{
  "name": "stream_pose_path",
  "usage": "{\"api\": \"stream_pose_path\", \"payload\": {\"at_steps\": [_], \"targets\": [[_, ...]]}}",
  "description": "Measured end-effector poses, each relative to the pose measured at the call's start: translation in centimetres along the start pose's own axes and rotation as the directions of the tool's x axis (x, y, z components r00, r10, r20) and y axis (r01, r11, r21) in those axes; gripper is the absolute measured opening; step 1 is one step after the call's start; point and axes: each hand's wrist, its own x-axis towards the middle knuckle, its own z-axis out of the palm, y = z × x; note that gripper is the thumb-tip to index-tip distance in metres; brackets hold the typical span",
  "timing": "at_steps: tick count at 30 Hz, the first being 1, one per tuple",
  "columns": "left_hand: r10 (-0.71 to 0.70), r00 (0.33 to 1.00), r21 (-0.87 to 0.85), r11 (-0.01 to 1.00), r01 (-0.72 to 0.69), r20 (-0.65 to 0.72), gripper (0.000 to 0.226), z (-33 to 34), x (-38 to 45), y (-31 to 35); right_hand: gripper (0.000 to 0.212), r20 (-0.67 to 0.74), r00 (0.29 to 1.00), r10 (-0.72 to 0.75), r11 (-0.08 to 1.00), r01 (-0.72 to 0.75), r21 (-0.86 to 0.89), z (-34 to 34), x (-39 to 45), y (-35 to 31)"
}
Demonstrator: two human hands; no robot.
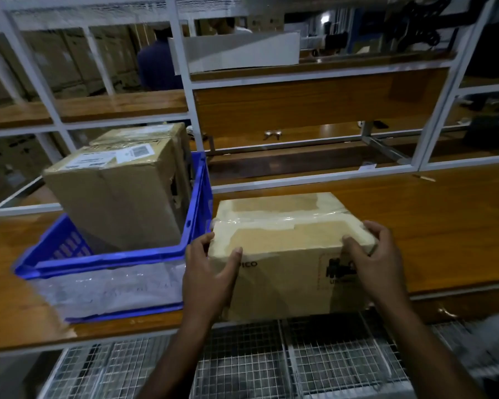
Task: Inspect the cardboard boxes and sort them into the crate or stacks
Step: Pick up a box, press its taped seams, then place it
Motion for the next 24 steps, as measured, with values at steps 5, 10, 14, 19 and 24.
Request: {"api": "stream_pose_path", "payload": {"at_steps": [5,10,14,19,24], "targets": [[-0.003,0.991,0.113,0.994,-0.013,0.137,0.055,0.8,2.0,-1.8,0.049,0.037,0.999,0.007,0.988,-0.001,-0.153,1.8,0.5,1.1],[0.285,0.952,0.33,0.893,-0.305,0.109,0.055,1.7,3.5,-2.0,0.034,0.004,0.974,-0.228,0.832,0.197,-0.519,2.9,0.8,-0.4],[0.406,0.855,0.345,0.791,-0.506,0.322,0.055,3.8,3.8,-0.8,0.01,0.205,0.894,-0.398,0.737,0.445,-0.509,5.5,0.9,-2.3],[0.375,0.845,0.449,0.724,-0.524,0.381,0.057,5.2,3.4,-0.7,0.021,0.171,0.826,-0.538,0.682,0.545,-0.487,7.5,-0.3,-1.6],[0.329,0.862,0.474,0.731,-0.491,0.387,0.056,5.3,4.3,0.1,0.027,0.171,0.831,-0.529,0.684,0.537,-0.494,7.5,0.5,-1.7]]}}
